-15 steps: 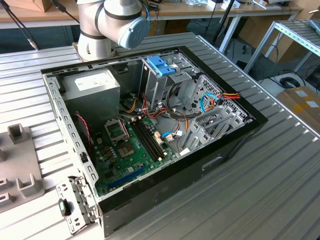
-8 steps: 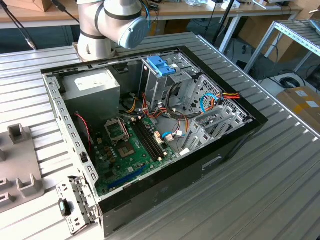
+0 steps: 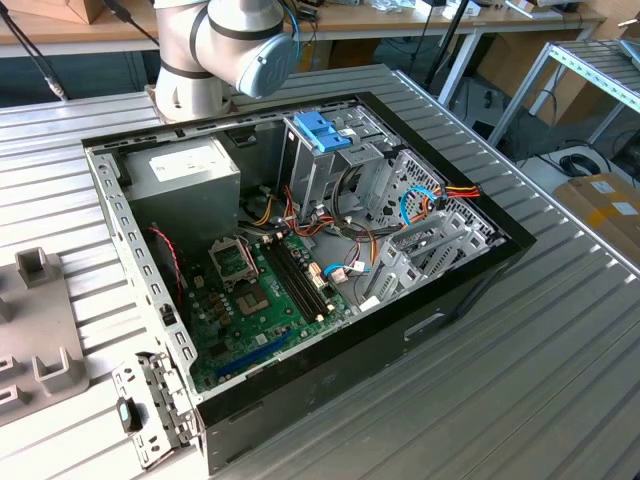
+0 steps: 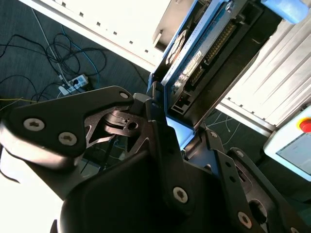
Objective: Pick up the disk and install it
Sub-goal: 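Pick up the disk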
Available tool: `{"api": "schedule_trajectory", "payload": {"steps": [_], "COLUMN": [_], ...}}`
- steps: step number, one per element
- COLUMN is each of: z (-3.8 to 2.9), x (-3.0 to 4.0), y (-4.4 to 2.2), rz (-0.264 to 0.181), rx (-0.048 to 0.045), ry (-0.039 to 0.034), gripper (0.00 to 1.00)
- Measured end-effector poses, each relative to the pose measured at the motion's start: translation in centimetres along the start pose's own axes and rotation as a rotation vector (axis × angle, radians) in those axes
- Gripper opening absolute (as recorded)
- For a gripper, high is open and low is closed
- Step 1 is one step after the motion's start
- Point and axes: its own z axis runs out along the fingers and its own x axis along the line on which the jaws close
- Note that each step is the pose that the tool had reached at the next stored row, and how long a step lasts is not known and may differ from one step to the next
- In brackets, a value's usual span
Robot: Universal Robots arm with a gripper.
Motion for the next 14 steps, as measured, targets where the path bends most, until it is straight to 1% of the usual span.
{"api": "schedule_trajectory", "payload": {"steps": [14], "z": [-0.76], "x": [-0.02], "y": [0.03], "rz": [0.0], "rx": [0.0], "ry": [0.0], "gripper": [0.37]}}
